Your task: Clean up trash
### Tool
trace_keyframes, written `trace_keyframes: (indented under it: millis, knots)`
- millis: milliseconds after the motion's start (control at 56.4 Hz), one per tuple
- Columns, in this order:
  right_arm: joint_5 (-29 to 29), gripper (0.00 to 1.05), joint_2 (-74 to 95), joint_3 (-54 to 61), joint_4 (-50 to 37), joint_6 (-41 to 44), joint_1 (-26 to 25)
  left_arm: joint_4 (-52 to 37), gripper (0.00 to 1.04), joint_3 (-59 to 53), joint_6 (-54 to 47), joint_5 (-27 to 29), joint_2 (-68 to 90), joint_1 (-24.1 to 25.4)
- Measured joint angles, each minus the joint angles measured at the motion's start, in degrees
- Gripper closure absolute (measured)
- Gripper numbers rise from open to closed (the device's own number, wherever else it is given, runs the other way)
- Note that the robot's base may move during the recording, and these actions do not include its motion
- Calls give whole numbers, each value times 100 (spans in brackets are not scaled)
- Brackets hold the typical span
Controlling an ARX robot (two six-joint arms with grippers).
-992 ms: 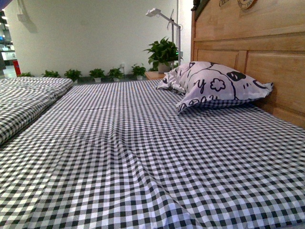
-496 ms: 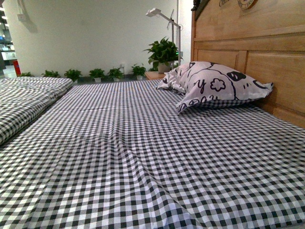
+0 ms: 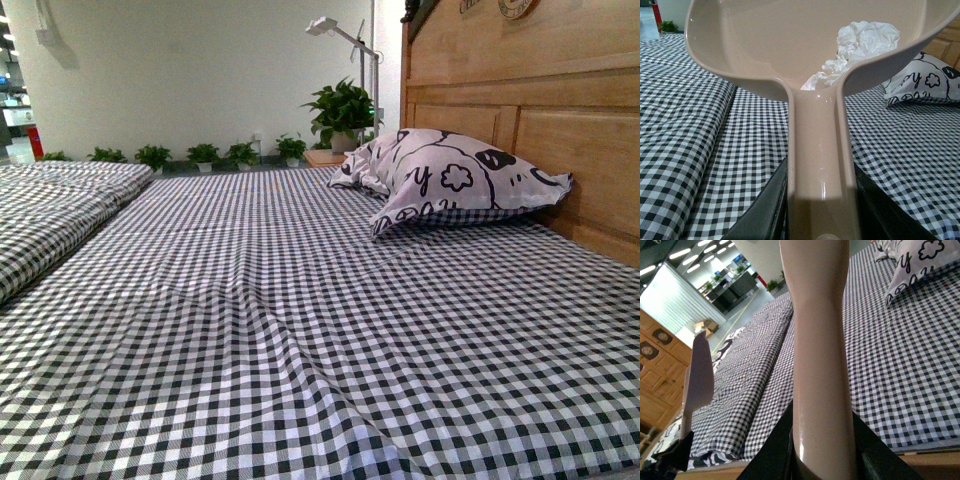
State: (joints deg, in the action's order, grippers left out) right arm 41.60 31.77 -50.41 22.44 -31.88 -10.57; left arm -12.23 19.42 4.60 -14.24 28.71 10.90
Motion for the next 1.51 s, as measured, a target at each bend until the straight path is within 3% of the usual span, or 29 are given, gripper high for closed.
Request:
trace_keyframes:
  millis: [1506]
  knots:
    - [-52, 85, 4, -2, 50, 127, 136, 35, 77, -4, 22, -52, -46, 50]
